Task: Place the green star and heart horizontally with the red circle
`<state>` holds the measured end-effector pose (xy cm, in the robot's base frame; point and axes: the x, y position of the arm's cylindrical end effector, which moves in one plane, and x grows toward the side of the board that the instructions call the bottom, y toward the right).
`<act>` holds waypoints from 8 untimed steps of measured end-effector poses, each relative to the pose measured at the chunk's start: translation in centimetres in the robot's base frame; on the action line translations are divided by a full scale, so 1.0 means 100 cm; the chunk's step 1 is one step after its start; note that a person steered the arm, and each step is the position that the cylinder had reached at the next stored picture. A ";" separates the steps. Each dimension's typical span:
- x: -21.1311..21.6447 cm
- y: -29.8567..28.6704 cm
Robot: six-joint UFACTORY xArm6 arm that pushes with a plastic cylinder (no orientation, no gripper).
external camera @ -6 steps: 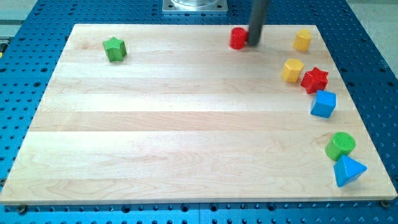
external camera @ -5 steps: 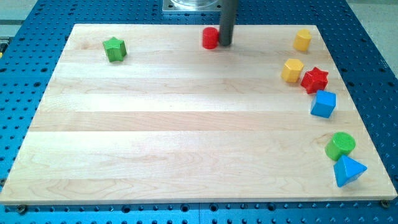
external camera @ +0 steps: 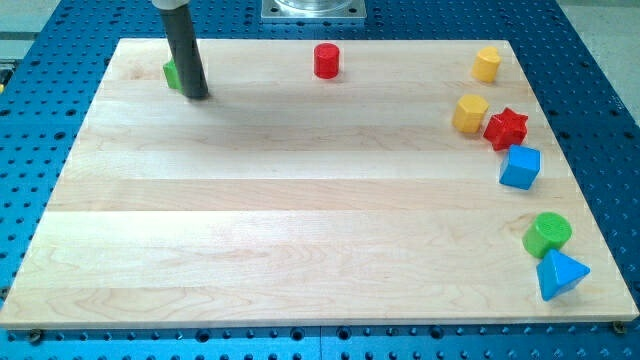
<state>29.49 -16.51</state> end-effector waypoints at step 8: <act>0.021 0.402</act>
<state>31.57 23.66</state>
